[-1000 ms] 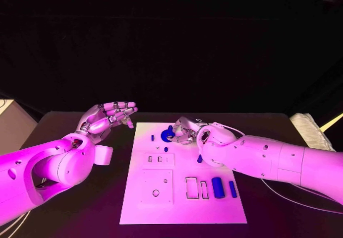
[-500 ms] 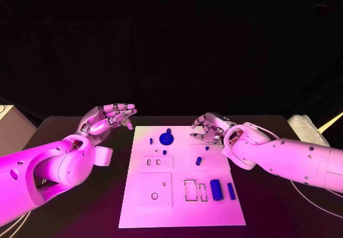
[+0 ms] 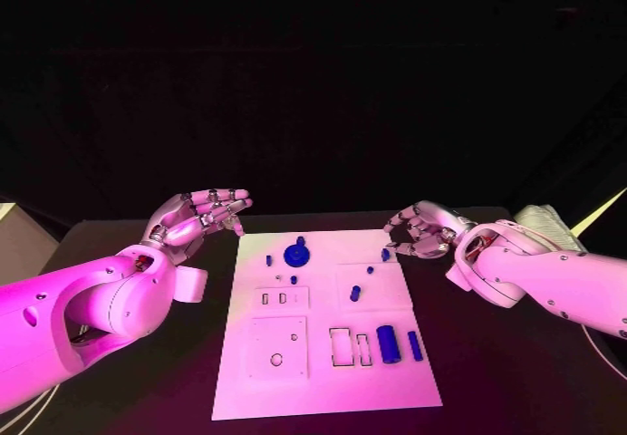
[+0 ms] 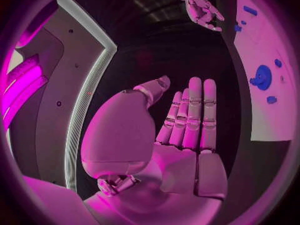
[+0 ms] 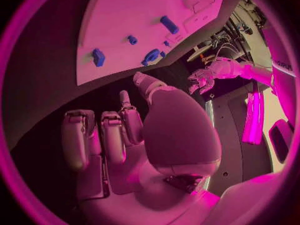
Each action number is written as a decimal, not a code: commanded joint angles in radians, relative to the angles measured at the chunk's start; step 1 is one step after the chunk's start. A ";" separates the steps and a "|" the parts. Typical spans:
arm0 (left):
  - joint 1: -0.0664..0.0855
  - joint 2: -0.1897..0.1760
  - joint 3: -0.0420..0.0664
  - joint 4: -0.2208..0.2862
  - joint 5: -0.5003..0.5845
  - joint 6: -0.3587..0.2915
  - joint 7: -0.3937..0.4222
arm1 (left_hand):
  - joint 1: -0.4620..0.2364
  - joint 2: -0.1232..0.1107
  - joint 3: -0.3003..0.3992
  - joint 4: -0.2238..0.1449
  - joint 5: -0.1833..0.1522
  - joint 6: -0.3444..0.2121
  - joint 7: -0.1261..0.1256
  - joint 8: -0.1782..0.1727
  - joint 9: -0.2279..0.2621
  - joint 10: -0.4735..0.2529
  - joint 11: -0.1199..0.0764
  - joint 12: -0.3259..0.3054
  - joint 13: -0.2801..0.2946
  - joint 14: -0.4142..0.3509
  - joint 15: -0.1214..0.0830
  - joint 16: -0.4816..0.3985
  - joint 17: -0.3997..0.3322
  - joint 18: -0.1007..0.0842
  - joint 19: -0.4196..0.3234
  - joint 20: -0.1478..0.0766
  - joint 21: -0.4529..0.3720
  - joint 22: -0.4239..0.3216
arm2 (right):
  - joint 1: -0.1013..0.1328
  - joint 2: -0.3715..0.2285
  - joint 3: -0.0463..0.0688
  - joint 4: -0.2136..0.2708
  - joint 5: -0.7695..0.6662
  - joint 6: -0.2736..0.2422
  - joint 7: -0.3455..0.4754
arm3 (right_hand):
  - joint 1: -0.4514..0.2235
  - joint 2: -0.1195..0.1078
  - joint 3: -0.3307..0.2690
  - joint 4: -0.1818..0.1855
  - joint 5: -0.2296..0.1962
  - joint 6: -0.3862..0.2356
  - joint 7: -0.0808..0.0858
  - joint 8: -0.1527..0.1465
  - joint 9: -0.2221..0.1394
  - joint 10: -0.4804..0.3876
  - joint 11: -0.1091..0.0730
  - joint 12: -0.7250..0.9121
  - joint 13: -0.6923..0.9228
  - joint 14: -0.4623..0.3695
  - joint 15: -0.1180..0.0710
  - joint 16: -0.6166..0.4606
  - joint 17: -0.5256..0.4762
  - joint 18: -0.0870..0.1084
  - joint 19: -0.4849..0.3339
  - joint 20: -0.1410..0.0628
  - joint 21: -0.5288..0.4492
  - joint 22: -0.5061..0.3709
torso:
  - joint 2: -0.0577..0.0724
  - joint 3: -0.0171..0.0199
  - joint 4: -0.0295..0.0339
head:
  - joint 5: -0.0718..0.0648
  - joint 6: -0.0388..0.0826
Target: Assemble the parts on the task board
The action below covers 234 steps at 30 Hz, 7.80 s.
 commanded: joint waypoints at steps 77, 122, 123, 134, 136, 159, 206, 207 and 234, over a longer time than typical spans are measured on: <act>0.000 0.005 0.000 -0.012 0.000 0.027 0.002 | -0.004 0.003 0.002 0.002 -0.005 -0.007 0.001 -0.005 0.001 -0.009 0.002 0.000 0.000 -0.011 0.001 0.005 -0.002 0.013 -0.009 -0.001 0.004 0.001 | -0.066 0.138 -0.004 -0.196 -0.099 0.056 -0.058 | 0.021 0.009 0.041 -0.022 -0.015 0.037 -0.005 0.004 -0.003 0.017 -0.001 0.013 0.107 0.101 0.005 0.006 0.259 -0.009 0.063 0.007 0.002 0.202 | 0.001 0.0002 -0.0010 | 0.005 -0.029; 0.000 0.006 0.000 -0.023 0.000 0.027 -0.001 | -0.002 0.004 0.003 0.000 -0.005 -0.007 0.002 -0.005 0.003 -0.010 0.002 0.002 0.001 -0.015 0.002 0.005 -0.007 0.013 -0.016 0.001 0.008 0.002 | -0.032 0.105 0.004 -0.048 -0.113 -0.108 -0.168 | -0.005 0.055 0.123 -0.039 -0.045 0.120 -0.042 0.060 0.015 0.046 -0.034 0.039 0.132 0.103 -0.023 0.007 0.263 -0.017 0.079 -0.019 0.029 0.226 | -0.010 -0.0009 -0.0050 | 0.011 -0.033; 0.000 0.007 0.000 -0.024 0.000 0.028 -0.001 | -0.002 0.004 0.003 0.000 -0.005 -0.007 0.002 -0.005 0.003 -0.010 0.002 0.002 0.001 -0.015 0.002 0.005 -0.007 0.013 -0.016 0.001 0.008 0.002 | -0.029 0.104 0.004 -0.036 -0.114 -0.108 -0.175 | -0.005 0.055 0.124 -0.040 -0.044 0.121 -0.043 0.061 0.016 0.046 -0.034 0.040 0.132 0.103 -0.023 0.007 0.263 -0.017 0.081 -0.019 0.031 0.228 | -0.012 -0.0016 -0.0059 | 0.014 -0.034; 0.000 0.020 -0.001 -0.040 0.000 0.028 -0.005 | -0.002 0.004 0.003 0.000 -0.005 -0.007 0.002 -0.005 0.003 -0.010 0.002 0.002 0.001 -0.015 0.002 0.005 -0.007 0.013 -0.016 0.001 0.008 0.002 | -0.022 0.154 0.003 0.123 -0.152 -0.094 -0.311 | -0.008 0.059 0.130 -0.042 -0.037 0.121 -0.045 0.064 0.017 0.043 -0.036 0.033 0.127 0.102 -0.026 0.007 0.263 -0.019 0.085 -0.022 0.038 0.234 | -0.029 -0.0073 -0.0115 | 0.037 -0.049; 0.000 0.023 -0.002 -0.042 0.000 0.028 -0.006 | -0.004 0.004 0.002 0.001 -0.006 -0.007 0.002 -0.005 0.003 -0.010 0.003 0.002 0.001 -0.015 0.002 0.006 -0.008 0.013 -0.017 0.001 0.008 0.003 | -0.027 0.173 0.001 0.137 -0.170 -0.095 -0.339 | -0.012 0.057 0.129 -0.041 -0.035 0.120 -0.044 0.065 0.018 0.048 -0.036 0.040 0.133 0.102 -0.026 0.007 0.263 -0.020 0.086 -0.022 0.039 0.235 | -0.030 -0.0084 -0.0114 | 0.037 -0.051; 0.000 0.024 -0.003 -0.038 -0.002 0.026 -0.014 | -0.004 0.004 0.002 0.001 -0.006 -0.007 0.002 -0.005 0.003 -0.010 0.003 0.002 0.001 -0.015 0.002 0.006 -0.008 0.013 -0.017 0.001 0.008 0.003 | -0.106 0.379 -0.011 0.098 -0.366 -0.064 -0.461 | -0.046 0.049 0.127 -0.034 -0.027 0.127 -0.051 0.078 0.024 0.056 -0.042 0.044 0.139 0.101 -0.032 0.005 0.256 -0.021 0.088 -0.028 0.043 0.238 | -0.031 -0.0100 -0.0108 | 0.053 -0.070; 0.000 0.021 -0.003 -0.036 -0.005 0.029 -0.018 | -0.005 0.004 0.001 0.002 -0.006 -0.006 0.001 -0.005 0.004 -0.009 0.002 0.003 0.001 -0.015 0.002 0.008 -0.009 0.014 -0.019 0.002 0.010 0.003 | -0.157 0.452 -0.018 0.025 -0.411 -0.047 -0.492 | -0.065 0.039 0.123 -0.030 -0.032 0.118 -0.051 0.079 0.024 0.054 -0.043 0.040 0.137 0.100 -0.033 0.003 0.251 -0.018 0.083 -0.030 0.033 0.231 | -0.030 -0.0079 -0.0121 | 0.064 -0.088; 0.000 0.021 -0.003 -0.036 -0.005 0.029 -0.018 | -0.005 0.004 0.001 0.002 -0.006 -0.006 0.001 -0.005 0.004 -0.009 0.002 0.003 0.001 -0.015 0.002 0.008 -0.009 0.014 -0.019 0.002 0.010 0.003 | -0.157 0.453 -0.018 0.025 -0.411 -0.047 -0.492 | -0.065 0.039 0.123 -0.030 -0.032 0.118 -0.051 0.079 0.024 0.054 -0.043 0.040 0.137 0.100 -0.033 0.003 0.251 -0.018 0.083 -0.030 0.033 0.231 | -0.030 -0.0081 -0.0127 | 0.064 -0.089; 0.000 0.019 -0.003 -0.035 -0.005 0.029 -0.019 | -0.005 0.004 0.001 0.002 -0.006 -0.006 0.001 -0.005 0.004 -0.009 0.002 0.003 0.001 -0.015 0.002 0.008 -0.009 0.014 -0.019 0.002 0.010 0.003 | -0.159 0.459 -0.020 0.011 -0.408 -0.057 -0.462 | -0.091 0.002 0.115 -0.030 -0.068 0.044 -0.021 0.043 0.005 0.017 -0.017 -0.011 0.101 0.098 -0.013 0.000 0.245 -0.012 0.071 -0.015 0.010 0.215 | -0.030 -0.0072 -0.0122 | 0.065 -0.089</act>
